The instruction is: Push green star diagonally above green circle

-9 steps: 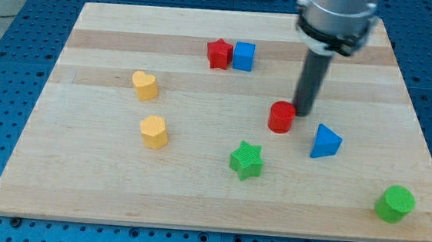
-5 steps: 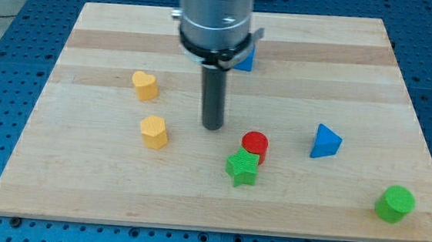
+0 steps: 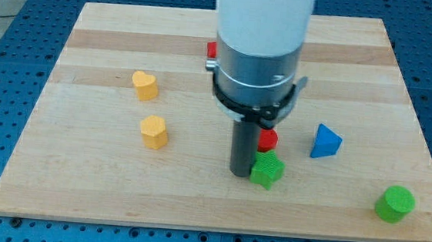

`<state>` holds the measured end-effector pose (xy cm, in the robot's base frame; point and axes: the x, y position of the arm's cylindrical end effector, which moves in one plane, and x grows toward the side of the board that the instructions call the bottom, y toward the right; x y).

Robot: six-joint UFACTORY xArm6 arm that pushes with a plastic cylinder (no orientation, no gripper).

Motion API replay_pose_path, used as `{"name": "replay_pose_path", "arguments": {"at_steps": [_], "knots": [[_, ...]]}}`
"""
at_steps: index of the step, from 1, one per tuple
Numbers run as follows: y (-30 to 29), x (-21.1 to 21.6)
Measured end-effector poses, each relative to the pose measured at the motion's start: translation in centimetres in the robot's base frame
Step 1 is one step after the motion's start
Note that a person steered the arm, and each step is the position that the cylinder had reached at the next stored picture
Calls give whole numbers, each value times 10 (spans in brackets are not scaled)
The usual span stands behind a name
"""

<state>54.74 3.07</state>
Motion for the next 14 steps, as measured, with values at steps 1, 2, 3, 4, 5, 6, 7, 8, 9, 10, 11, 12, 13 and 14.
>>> {"name": "replay_pose_path", "arguments": {"at_steps": [1,2,3,4,5,6,7,8,9,10,11,12,13,14], "knots": [[25,6],[48,6],[63,6],[68,6],[81,6],[99,6],[111,6],[122,7],[126,7],[131,12],[134,15],[113,22],[59,44],[-19,71]]}}
